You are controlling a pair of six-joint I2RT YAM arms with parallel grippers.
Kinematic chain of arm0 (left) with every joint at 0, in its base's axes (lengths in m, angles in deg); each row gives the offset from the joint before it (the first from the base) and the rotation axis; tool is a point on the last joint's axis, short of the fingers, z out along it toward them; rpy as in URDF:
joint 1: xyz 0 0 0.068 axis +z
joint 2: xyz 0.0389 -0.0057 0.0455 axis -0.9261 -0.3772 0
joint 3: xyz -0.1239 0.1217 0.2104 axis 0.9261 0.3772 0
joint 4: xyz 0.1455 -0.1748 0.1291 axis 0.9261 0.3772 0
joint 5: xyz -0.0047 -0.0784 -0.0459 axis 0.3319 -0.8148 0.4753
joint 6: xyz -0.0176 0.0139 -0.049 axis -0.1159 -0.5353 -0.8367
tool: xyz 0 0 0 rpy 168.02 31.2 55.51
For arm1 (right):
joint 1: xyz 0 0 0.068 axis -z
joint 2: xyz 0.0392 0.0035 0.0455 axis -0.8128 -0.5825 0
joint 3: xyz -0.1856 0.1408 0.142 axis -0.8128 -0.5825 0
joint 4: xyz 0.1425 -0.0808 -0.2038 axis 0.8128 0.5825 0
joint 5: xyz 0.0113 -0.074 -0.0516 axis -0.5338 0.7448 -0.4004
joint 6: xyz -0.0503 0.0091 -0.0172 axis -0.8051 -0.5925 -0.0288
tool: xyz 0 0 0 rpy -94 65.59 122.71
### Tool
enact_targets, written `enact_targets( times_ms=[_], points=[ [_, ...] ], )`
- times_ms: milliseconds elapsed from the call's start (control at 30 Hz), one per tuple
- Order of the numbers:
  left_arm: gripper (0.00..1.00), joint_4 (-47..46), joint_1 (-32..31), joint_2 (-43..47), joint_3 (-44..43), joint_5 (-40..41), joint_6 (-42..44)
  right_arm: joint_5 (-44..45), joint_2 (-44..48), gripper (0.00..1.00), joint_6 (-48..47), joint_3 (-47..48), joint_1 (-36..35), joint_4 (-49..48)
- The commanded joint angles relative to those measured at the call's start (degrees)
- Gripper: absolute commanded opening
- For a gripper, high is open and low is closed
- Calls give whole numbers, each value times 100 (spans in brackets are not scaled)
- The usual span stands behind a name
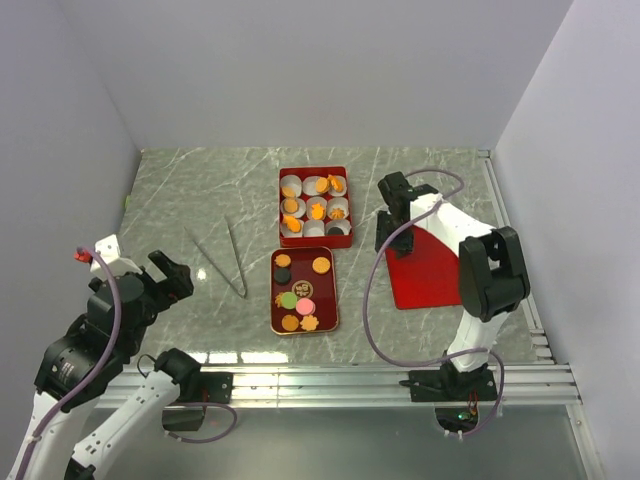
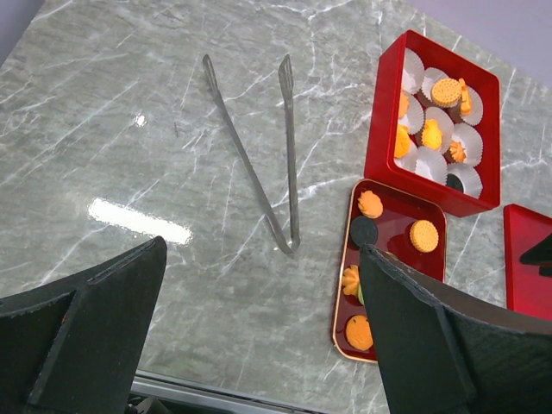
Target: Pack the cookies
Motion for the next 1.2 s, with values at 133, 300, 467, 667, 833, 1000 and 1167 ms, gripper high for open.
enact_targets(
  times_ms=[133,300,467,667,833,1000,1167],
  points=[
    [99,19,32,43,-168,104,-46,-62,-419,50,80,39,94,37],
    [99,19,32,70,-160,130,-55,-71,-701,42,89,21,94,20],
    [99,27,32,43,-177,157,-64,-18,-920,33,115,-14,94,11],
    [99,36,32,17,-177,192,-73,-53,-1079,16,115,12,85,11],
    [100,45,32,-44,-186,192,-82,87,-895,0,89,249,33,204],
    [98,220,23,-342,-326,183,-186,246,-404,0,10,802,24,669],
    [94,239,23,-1028,-976,-36,-275,167,36,0,1,1768,32,1214]
  ],
)
